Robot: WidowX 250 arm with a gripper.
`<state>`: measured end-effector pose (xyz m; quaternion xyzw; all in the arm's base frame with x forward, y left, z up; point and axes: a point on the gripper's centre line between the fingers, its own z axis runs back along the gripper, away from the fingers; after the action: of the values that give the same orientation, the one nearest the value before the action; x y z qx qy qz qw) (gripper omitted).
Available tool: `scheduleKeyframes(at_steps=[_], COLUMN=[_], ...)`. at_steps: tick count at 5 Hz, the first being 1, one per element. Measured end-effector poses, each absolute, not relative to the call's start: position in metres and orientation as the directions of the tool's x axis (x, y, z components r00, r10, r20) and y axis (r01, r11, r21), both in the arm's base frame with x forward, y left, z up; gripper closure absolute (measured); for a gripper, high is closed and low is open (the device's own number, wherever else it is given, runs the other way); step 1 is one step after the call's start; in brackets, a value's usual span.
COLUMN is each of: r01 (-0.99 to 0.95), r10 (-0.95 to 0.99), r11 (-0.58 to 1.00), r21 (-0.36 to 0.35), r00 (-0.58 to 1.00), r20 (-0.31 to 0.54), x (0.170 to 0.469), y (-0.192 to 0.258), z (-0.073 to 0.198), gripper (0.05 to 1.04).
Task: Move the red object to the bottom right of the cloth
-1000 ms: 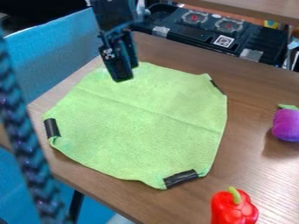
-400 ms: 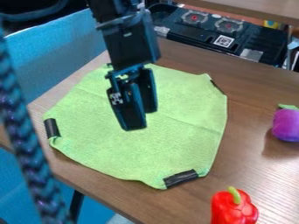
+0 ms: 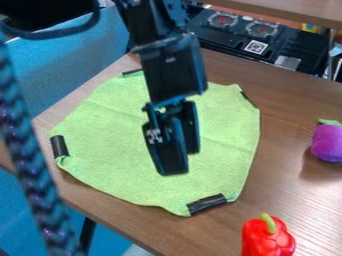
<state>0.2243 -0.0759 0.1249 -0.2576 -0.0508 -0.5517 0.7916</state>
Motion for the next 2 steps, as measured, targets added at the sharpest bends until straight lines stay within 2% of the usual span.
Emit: scheduleKeyframes(at_steps=[2], r01=[0.908], r10=[-0.864], r11=[0.238], r21=[-0.345], r00=[0.36], r20=[0.352], x=[0.216], y=[-0.097], z=[0.118], gripper=[0.082])
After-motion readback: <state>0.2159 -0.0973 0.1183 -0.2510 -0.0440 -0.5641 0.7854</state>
